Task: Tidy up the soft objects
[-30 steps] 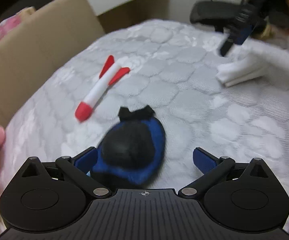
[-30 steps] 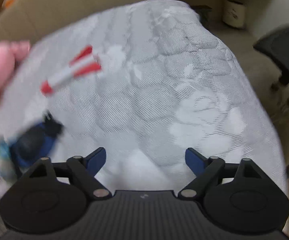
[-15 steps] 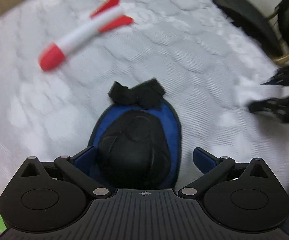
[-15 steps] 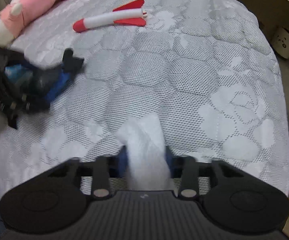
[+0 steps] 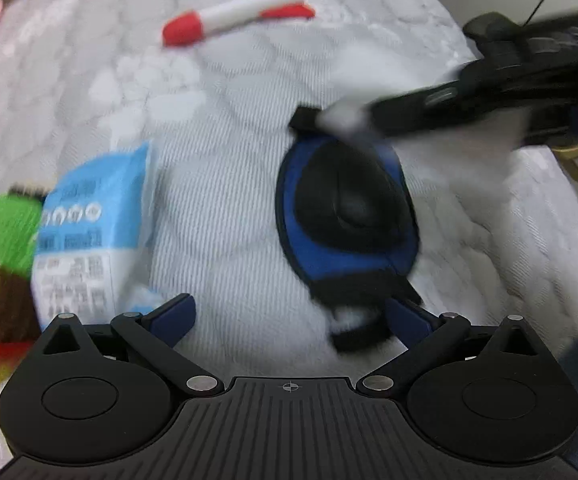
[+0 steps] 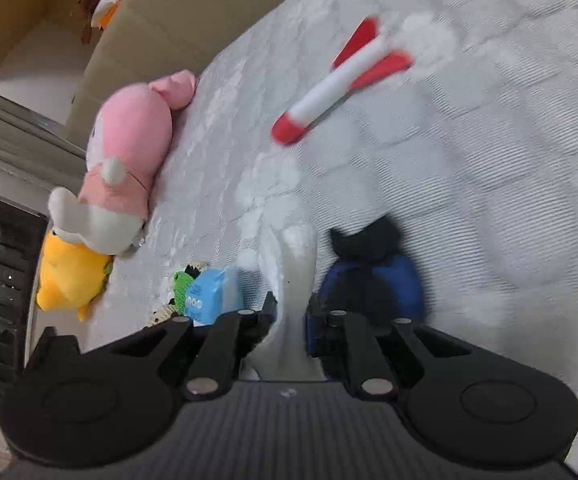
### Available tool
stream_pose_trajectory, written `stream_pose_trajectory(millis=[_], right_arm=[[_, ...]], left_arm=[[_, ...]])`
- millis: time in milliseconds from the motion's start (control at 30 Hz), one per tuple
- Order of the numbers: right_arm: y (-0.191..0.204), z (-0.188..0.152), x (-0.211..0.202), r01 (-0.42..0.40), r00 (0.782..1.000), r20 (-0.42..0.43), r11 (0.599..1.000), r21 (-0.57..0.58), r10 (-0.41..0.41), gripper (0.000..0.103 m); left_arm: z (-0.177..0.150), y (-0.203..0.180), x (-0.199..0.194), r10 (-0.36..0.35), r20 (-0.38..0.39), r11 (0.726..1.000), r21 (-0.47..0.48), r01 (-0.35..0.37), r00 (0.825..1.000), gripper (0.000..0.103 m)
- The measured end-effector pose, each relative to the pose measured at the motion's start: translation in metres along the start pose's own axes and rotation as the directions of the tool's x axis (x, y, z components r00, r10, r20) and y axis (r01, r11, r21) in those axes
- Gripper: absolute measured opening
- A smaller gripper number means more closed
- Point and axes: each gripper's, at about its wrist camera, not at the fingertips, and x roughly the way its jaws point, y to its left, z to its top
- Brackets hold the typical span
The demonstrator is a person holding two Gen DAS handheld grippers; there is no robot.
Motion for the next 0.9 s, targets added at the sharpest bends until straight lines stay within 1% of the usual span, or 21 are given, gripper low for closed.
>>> stream_pose_trajectory(millis=[100,167,200,267,333,367,400,433,467,567,600,667,700,767,833,900], right_arm=[[0.009,-0.006,0.009,0.122,0.992,0.032,0.988,-0.094,-0.119,0.015],[0.013,-0.010,0.013,0.197,0.980,0.058,0.970,-0.142,-0.191,0.017],[0.011,-0.010,0.011,0.220,0.975,0.069,0.966,-0.136,-0.213,0.022],[0.007,-0.009,0.011,0.265,0.963,0.080,0.956,-0.127,-0.257,0.026],[0.002,-0.007,0.015,0.305,0.951,0.089,0.945,-0.122,-0.296,0.033],[0.000,-0.006,0.016,0.318,0.947,0.092,0.941,-0.118,-0.308,0.032],[-0.001,-0.007,0.014,0.316,0.947,0.094,0.943,-0.109,-0.307,0.023],[-0.002,-0.008,0.012,0.318,0.946,0.097,0.943,-0.102,-0.308,0.017],[-0.003,-0.009,0.011,0.332,0.941,0.103,0.938,-0.100,-0.322,0.017],[-0.009,-0.014,0.007,0.397,0.915,0.113,0.914,-0.084,-0.387,0.017],[-0.011,-0.015,0.004,0.401,0.913,0.109,0.914,-0.061,-0.393,0.017],[-0.014,-0.021,-0.003,0.373,0.923,0.103,0.928,-0.008,-0.370,0.017],[-0.013,-0.024,-0.006,0.352,0.931,0.102,0.936,0.012,-0.351,0.017],[-0.004,-0.036,-0.015,0.279,0.954,0.108,0.960,0.027,-0.280,0.017],[0.007,-0.049,-0.018,0.226,0.969,0.096,0.974,0.027,-0.227,0.017],[0.019,-0.058,-0.014,0.208,0.977,0.061,0.978,-0.012,-0.207,0.017]], left_arm=[[-0.010,-0.009,0.002,0.042,0.042,0.992,0.114,-0.047,0.998,0.103],[-0.016,-0.013,-0.003,0.050,0.041,0.986,0.159,-0.056,0.998,0.103],[-0.017,-0.014,-0.005,0.047,0.039,0.985,0.166,-0.053,0.998,0.103],[-0.017,-0.013,-0.010,0.027,0.034,0.988,0.149,-0.032,0.999,0.103],[-0.014,-0.012,-0.012,0.004,0.027,0.992,0.129,-0.007,1.000,0.103],[-0.013,-0.012,-0.012,-0.005,0.028,0.992,0.124,0.002,1.000,0.103],[-0.013,-0.011,-0.014,-0.013,0.029,0.993,0.120,0.010,0.999,0.103],[-0.011,-0.011,-0.016,-0.016,0.030,0.993,0.118,0.012,0.999,0.103],[-0.010,-0.012,-0.018,-0.014,0.028,0.993,0.117,0.010,0.999,0.103],[-0.008,-0.011,-0.018,-0.010,0.022,0.993,0.117,0.008,1.000,0.103],[-0.007,-0.010,-0.019,-0.015,0.020,0.994,0.113,0.013,1.000,0.103],[-0.005,-0.001,-0.024,-0.030,0.026,0.997,0.070,0.028,0.999,0.103],[-0.003,0.007,-0.028,-0.039,0.037,0.999,0.029,0.038,0.999,0.103],[-0.005,0.025,-0.043,-0.075,0.065,0.993,-0.082,0.080,0.995,0.103],[-0.010,0.045,-0.058,-0.114,0.104,0.969,-0.206,0.134,0.988,0.103],[-0.014,0.062,-0.070,-0.122,0.144,0.942,-0.296,0.160,0.982,0.103]])
